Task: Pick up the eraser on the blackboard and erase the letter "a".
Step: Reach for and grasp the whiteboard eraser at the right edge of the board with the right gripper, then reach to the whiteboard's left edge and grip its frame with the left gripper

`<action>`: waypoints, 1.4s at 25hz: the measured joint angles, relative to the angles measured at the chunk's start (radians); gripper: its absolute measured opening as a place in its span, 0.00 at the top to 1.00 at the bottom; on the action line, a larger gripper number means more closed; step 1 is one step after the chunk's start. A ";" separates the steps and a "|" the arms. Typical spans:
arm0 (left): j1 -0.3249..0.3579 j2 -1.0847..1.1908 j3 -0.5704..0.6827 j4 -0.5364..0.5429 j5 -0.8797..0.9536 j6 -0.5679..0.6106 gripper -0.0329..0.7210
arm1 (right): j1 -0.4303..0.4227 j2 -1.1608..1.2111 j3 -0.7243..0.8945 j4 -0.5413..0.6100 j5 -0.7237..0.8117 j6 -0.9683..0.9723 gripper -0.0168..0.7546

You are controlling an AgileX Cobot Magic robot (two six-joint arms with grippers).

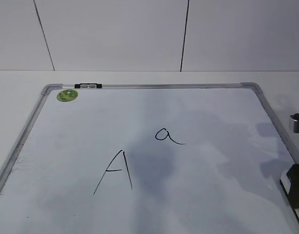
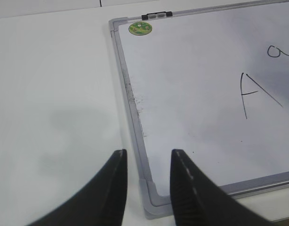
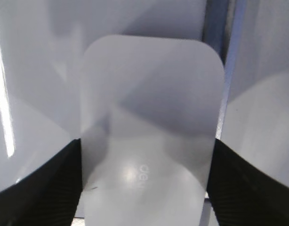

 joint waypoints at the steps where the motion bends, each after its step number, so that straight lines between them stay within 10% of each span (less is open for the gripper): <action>1: 0.000 0.000 0.000 0.000 0.000 0.000 0.65 | 0.000 0.002 0.000 0.000 0.000 0.000 0.18; 35: 0.000 0.000 0.000 0.000 0.000 0.000 0.65 | 0.000 0.002 0.000 0.002 0.011 -0.004 0.23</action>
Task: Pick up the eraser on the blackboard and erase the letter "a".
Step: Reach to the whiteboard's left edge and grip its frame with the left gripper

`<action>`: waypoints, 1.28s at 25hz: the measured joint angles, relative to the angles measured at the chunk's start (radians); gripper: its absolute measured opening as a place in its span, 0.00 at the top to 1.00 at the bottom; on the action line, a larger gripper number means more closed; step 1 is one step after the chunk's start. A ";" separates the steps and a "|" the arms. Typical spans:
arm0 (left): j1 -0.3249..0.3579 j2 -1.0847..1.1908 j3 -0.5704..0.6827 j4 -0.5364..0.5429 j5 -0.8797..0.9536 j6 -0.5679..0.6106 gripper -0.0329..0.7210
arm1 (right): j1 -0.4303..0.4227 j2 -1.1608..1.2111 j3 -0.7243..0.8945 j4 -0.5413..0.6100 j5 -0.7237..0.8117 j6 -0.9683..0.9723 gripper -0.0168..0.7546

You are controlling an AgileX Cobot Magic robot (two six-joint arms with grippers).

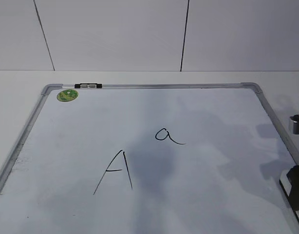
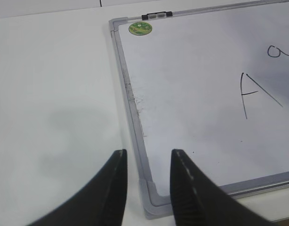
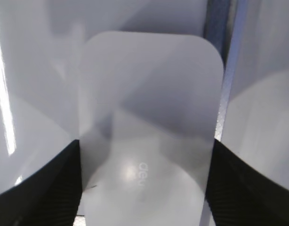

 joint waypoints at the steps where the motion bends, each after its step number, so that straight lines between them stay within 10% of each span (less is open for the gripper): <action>1: 0.000 0.000 0.000 0.000 0.000 0.000 0.65 | 0.000 0.000 0.000 0.000 0.000 0.000 0.23; 32: 0.000 0.000 0.000 0.000 0.000 0.000 0.64 | 0.000 -0.354 0.002 0.118 0.156 0.000 0.23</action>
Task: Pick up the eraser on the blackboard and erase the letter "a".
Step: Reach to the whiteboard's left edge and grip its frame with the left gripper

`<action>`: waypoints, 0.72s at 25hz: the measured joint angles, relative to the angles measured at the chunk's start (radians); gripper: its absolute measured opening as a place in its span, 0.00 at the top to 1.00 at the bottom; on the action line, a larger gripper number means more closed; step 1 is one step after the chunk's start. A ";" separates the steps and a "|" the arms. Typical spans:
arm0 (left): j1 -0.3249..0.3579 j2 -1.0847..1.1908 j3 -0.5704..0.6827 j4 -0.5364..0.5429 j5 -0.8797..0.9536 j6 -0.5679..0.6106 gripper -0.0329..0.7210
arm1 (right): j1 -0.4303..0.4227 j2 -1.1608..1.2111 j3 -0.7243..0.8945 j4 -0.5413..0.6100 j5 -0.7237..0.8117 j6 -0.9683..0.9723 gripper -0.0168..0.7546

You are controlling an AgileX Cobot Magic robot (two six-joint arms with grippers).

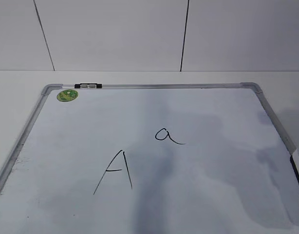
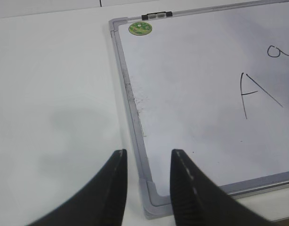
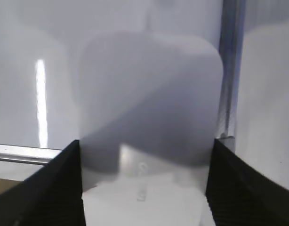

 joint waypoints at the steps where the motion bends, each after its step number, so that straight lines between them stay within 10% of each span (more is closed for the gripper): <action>1: 0.000 0.000 0.000 0.000 0.000 0.000 0.64 | 0.000 -0.011 0.000 0.000 0.006 0.000 0.23; 18: 0.000 0.000 0.000 -0.064 -0.004 0.000 0.64 | 0.000 -0.029 0.000 0.000 0.060 -0.004 0.23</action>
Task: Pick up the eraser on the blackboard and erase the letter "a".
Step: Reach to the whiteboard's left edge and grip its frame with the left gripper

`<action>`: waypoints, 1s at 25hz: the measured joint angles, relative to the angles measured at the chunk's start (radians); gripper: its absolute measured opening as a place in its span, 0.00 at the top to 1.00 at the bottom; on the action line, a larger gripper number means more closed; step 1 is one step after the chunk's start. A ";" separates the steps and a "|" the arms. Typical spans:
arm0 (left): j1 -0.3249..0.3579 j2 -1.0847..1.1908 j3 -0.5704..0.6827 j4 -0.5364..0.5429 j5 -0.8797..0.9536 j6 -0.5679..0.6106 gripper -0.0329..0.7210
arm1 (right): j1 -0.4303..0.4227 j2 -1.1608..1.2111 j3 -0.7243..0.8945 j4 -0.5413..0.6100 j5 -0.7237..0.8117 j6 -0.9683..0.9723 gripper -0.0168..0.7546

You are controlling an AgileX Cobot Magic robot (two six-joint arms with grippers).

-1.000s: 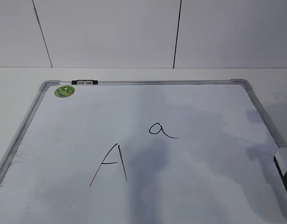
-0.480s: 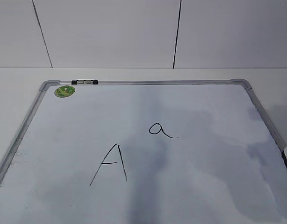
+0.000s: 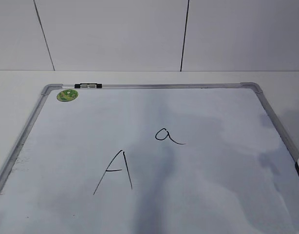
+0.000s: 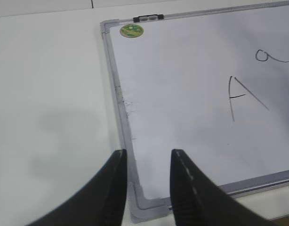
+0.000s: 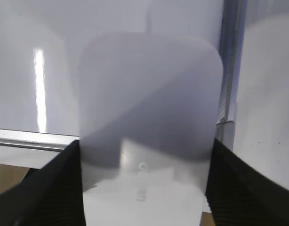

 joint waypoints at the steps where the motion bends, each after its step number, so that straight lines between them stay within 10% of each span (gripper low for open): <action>1: 0.000 0.002 0.000 -0.010 0.000 0.000 0.63 | 0.000 0.000 0.000 0.000 0.000 0.000 0.23; 25: 0.000 0.900 -0.083 -0.060 -0.323 0.000 0.51 | 0.000 -0.001 0.000 0.023 -0.007 -0.002 0.23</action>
